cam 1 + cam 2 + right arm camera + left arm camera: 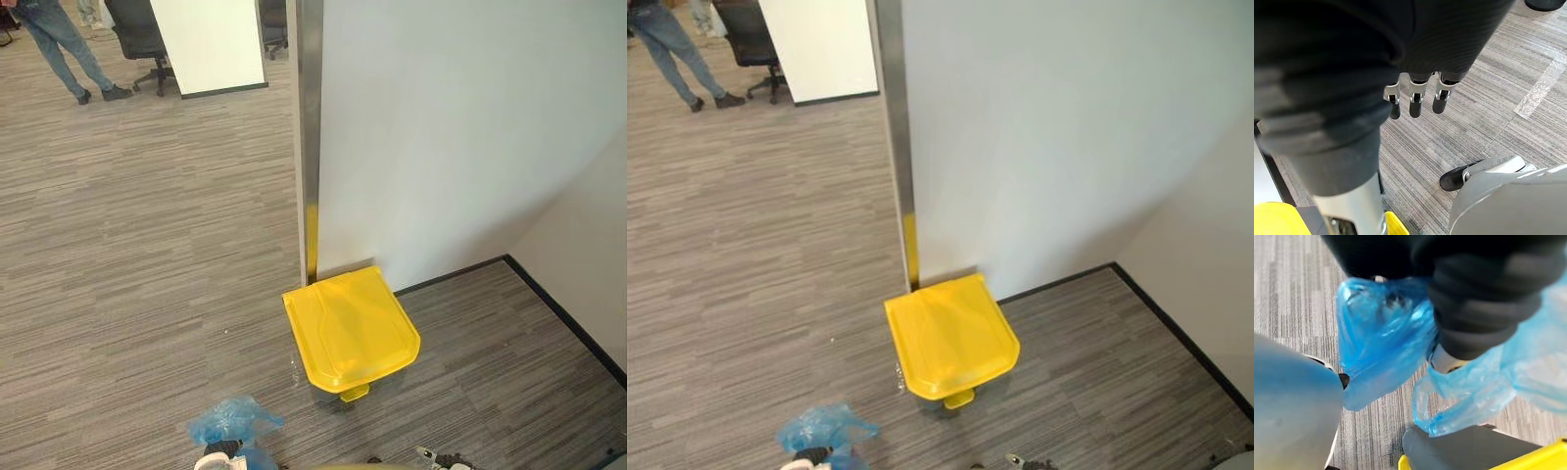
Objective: Gather rubbish on tea table into small bin, then transfer packed bag to large trash can.
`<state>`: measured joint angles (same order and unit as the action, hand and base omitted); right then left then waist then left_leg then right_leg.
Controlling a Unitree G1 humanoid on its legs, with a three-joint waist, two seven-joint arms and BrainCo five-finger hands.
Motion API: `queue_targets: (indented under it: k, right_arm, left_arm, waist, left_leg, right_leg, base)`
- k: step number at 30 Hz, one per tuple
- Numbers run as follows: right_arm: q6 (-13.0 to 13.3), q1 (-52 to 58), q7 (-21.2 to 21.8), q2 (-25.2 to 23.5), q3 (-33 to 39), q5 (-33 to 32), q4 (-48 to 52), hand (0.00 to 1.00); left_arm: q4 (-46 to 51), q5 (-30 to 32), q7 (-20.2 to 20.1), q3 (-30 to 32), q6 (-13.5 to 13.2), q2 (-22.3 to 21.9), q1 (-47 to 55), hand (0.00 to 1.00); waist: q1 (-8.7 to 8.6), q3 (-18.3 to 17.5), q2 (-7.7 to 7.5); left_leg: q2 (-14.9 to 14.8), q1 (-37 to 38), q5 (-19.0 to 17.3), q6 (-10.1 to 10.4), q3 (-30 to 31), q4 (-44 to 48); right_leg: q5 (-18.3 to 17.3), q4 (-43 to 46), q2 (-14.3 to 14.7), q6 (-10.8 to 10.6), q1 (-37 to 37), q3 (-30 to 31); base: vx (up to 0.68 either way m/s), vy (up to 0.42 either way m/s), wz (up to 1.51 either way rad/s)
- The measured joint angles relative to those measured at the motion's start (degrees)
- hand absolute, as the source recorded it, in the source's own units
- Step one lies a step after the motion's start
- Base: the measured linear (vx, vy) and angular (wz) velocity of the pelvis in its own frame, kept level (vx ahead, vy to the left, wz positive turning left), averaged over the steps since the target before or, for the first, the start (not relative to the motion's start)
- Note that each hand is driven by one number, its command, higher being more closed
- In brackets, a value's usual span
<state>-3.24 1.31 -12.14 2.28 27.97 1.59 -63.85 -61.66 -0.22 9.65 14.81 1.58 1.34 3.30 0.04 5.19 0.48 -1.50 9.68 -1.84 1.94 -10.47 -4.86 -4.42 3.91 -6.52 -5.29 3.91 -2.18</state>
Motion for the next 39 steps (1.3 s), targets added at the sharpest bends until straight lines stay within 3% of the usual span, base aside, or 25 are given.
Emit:
queue_targets:
  k: [12,24,32,37,38,39]
  right_arm:
    - [0.49,0.9,-0.15,0.01,-1.25,-0.28,2.11,0.0]
    - [0.48,-0.09,-0.18,-0.17,-0.86,0.58,1.24,0.0]
    - [0.45,-1.2,-0.21,-0.17,-3.59,0.68,1.42,0.0]
    - [0.46,0.15,-0.27,-1.16,-6.2,0.62,4.22,0.0]
    - [0.5,0.41,-0.23,-1.37,-6.07,0.38,4.27,0.0]
    - [0.58,-0.43,-0.22,-1.39,-5.88,-0.17,4.71,0.0]
  left_arm:
    - [1.94,0.05,0.01,1.7,-0.05,-1.9,0.83,1.0]
    - [2.48,0.15,-0.08,-0.72,-0.79,-1.97,0.82,1.0]
    - [2.46,0.14,-0.06,-1.01,-1.21,-1.41,0.65,1.0]
    - [2.5,0.18,-0.05,-0.89,-1.2,-0.32,-0.43,1.0]
    - [2.38,0.21,0.06,-0.08,-1.15,-0.58,-0.85,1.0]
    - [2.32,0.24,0.11,0.08,-1.03,-0.62,-1.65,1.0]
  waist:
    - [0.35,0.33,1.11]
    - [0.81,0.55,2.12]
    - [2.2,1.13,1.36]
    - [2.23,2.74,-1.71]
    - [2.14,2.86,-2.15]
    - [2.18,3.83,-1.6]
  left_leg:
    - [-3.36,0.35,-1.69,2.51,-3.93,1.36]
    - [-3.87,0.38,-1.49,2.77,-4.54,3.38]
    - [-3.5,0.29,-1.77,2.43,-9.38,2.11]
    - [-0.1,-0.41,-5.92,-0.07,-7.57,6.36]
    - [1.11,0.37,-6.8,-1.41,-6.49,6.09]
    - [1.32,0.98,-7.02,-1.71,-6.23,6.55]
  right_leg:
    - [-0.93,1.17,3.06,1.31,-1.11,2.14]
    - [-1.24,1.29,3.64,1.81,0.05,1.21]
    - [-0.27,3.31,3.86,1.26,-4.74,6.55]
    - [-5.35,13.99,-0.88,-1.13,-7.62,4.96]
    - [-5.56,20.69,-2.31,-2.5,-9.89,3.62]
    - [-4.01,29.91,-2.6,-4.11,-14.09,2.03]
  base:
    - [0.01,-0.051,-0.14]
    - [0.02,-0.037,0.01]
    - [-0.1,0.012,-0.35]
    - [-0.03,0.056,0.18]
    - [-0.01,0.071,0.14]
    - [-0.01,0.085,0.06]
